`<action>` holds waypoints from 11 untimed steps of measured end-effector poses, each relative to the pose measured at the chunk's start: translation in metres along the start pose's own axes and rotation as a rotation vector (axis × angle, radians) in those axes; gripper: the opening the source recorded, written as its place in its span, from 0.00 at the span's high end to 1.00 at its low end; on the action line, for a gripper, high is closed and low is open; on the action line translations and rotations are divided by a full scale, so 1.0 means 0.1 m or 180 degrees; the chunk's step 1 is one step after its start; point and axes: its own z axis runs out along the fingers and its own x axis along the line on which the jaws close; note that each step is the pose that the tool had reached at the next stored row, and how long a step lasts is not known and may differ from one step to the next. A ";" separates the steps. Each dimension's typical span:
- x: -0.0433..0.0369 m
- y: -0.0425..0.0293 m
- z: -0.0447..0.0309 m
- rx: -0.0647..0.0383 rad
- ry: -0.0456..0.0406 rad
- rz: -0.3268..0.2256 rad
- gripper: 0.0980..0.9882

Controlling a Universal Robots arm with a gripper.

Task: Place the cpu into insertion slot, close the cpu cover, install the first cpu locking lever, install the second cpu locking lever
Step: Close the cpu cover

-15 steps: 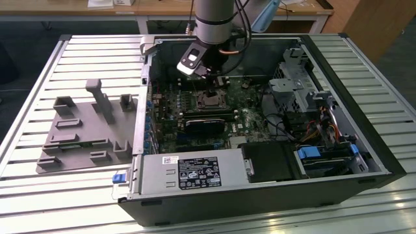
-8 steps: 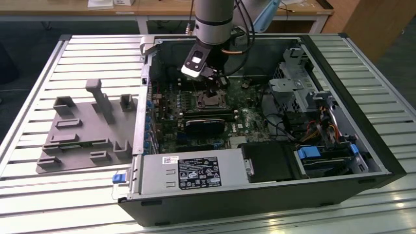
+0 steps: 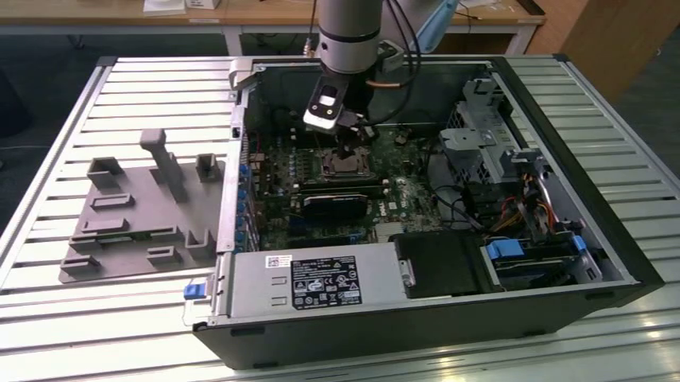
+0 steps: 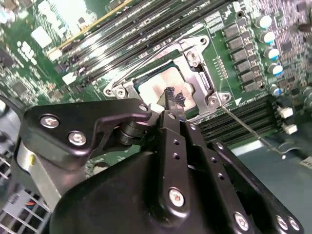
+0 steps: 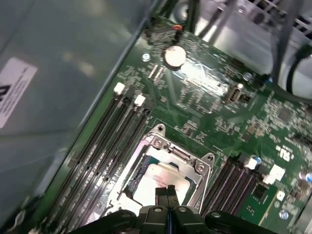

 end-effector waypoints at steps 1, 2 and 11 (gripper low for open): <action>0.000 0.000 0.001 -0.0002 0.0001 -0.0057 1.00; 0.000 0.000 0.001 -0.0004 0.0003 -0.0115 1.00; 0.000 0.000 0.005 -0.0018 0.0012 -0.0635 1.00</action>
